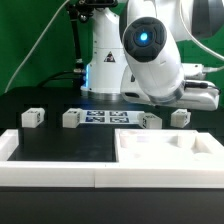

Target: Assemble one leg

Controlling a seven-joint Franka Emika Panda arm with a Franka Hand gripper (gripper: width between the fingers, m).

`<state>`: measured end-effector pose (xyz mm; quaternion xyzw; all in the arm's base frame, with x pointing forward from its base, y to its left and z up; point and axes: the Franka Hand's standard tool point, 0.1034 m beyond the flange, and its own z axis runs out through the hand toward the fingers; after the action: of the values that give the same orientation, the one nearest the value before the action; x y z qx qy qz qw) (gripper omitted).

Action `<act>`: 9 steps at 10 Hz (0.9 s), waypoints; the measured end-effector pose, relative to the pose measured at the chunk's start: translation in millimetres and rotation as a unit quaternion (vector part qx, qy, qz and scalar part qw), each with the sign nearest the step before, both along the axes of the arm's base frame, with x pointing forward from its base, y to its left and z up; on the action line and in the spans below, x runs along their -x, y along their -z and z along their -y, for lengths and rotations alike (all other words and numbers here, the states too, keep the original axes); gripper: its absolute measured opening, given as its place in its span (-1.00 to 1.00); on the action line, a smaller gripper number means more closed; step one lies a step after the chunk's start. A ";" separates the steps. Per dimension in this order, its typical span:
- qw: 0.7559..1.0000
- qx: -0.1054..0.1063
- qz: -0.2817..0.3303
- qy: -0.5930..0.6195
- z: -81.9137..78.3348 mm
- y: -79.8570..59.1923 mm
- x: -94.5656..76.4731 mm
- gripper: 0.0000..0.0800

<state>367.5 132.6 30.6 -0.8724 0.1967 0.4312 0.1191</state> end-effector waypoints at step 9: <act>1.000 0.016 0.000 -0.009 -7.6 23.4 24.2 0.57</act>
Offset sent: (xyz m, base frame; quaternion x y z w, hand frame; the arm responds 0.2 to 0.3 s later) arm -0.0154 0.0083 -0.0238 -0.0113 0.0139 0.0125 0.9998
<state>343.3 140.2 7.2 -0.8761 0.1953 0.4289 0.1013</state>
